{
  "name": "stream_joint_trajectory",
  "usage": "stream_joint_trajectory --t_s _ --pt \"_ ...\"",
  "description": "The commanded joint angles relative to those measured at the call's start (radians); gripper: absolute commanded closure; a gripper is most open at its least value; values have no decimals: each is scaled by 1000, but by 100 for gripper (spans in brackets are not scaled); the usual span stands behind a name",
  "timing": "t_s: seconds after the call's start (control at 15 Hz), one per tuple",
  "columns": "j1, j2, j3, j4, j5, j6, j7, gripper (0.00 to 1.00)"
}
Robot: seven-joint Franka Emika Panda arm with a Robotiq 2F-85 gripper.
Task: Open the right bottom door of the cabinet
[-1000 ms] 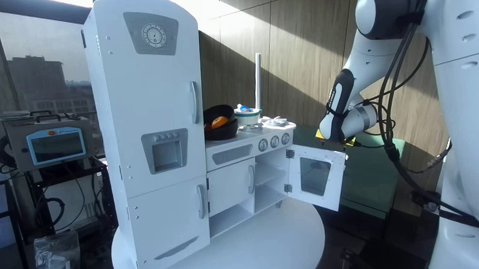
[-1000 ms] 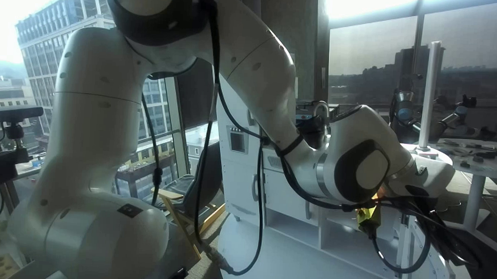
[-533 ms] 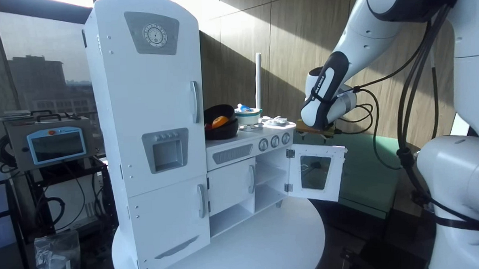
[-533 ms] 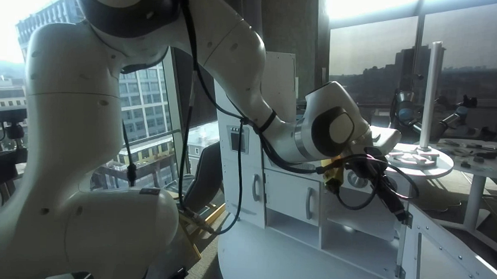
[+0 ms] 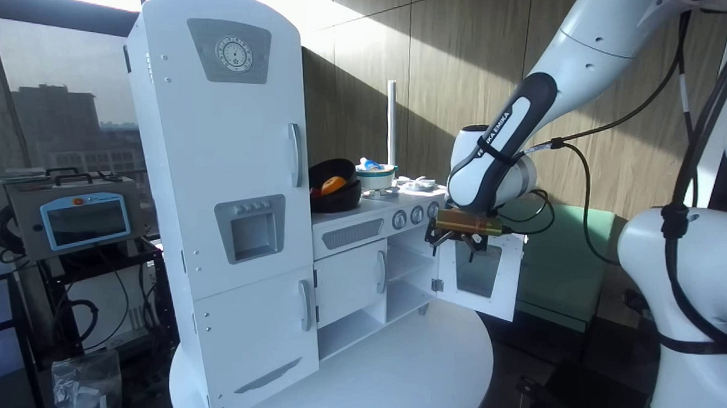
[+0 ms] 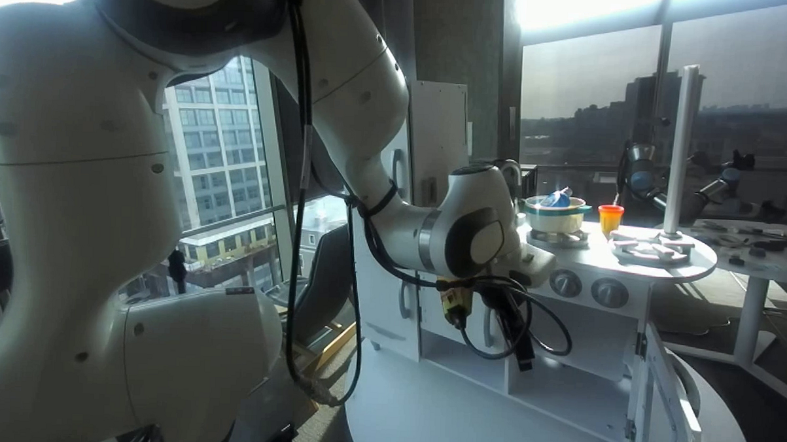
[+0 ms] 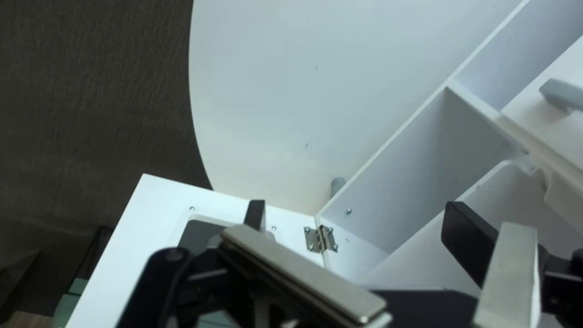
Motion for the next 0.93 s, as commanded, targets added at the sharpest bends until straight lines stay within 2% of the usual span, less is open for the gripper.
stream_joint_trajectory --t_s 0.0,0.33,0.4,0.47,0.87 --pt "-193 -96 275 -80 181 46 -193 0" --pt "-491 -209 674 -133 511 -52 -322 0" --pt "-370 -239 548 -135 480 -60 -274 0" --pt "-392 -235 571 -132 517 -71 -286 0" --pt "-385 -227 536 -122 583 -84 -286 0"
